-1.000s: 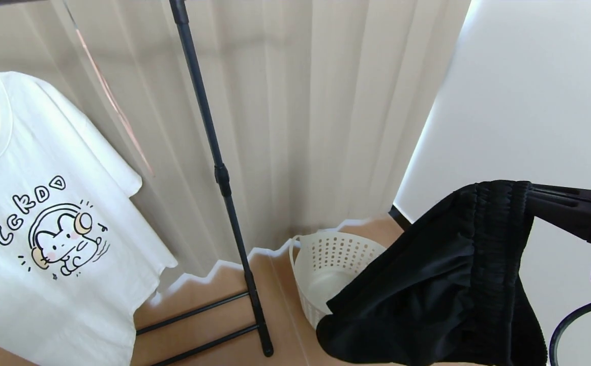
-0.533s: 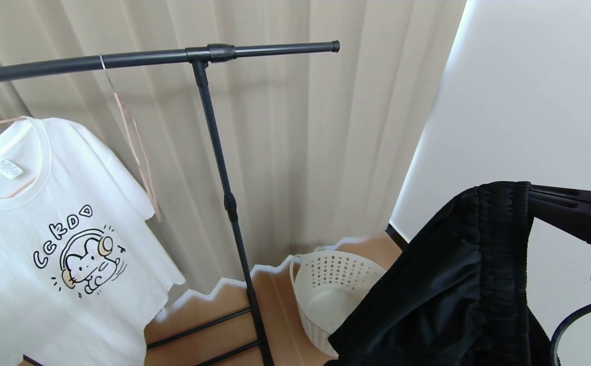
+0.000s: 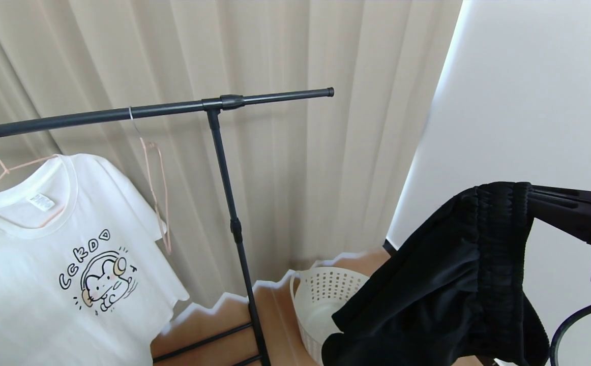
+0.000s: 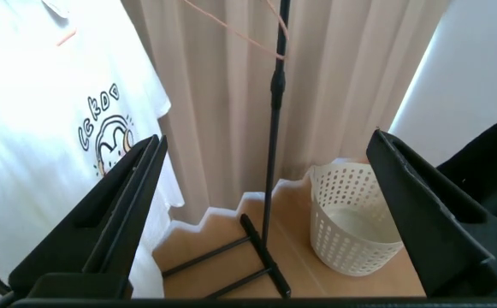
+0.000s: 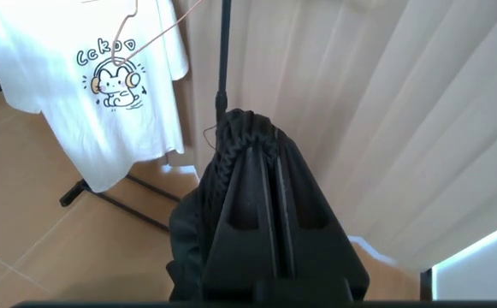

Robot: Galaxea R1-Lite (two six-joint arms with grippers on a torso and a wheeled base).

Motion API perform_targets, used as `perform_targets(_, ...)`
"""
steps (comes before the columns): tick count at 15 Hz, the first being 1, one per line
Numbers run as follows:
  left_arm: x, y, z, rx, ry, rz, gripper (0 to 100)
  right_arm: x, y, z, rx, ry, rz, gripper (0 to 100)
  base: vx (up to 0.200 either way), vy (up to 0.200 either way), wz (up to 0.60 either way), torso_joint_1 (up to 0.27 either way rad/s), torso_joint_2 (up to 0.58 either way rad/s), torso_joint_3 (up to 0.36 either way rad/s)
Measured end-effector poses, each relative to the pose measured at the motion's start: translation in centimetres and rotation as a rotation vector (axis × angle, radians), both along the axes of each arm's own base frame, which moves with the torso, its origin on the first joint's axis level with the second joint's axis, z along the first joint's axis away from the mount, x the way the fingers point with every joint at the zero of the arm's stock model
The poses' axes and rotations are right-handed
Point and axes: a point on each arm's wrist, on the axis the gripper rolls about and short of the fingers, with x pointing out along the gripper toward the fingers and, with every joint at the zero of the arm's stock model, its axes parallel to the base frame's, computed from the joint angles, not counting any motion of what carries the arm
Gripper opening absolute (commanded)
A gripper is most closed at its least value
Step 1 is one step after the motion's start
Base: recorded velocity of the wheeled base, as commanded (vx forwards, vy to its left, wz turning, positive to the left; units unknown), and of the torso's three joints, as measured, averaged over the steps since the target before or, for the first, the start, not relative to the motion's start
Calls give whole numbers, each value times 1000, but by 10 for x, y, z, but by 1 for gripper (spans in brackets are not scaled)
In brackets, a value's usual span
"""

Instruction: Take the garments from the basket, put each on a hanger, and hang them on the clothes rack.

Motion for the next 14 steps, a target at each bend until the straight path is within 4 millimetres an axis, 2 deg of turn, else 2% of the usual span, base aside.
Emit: perform_targets(14, 0, 0, 0, 0, 0, 1, 100, -1, 0, 0, -1, -2, 1, 0, 0, 0, 0, 166, -360, -197)
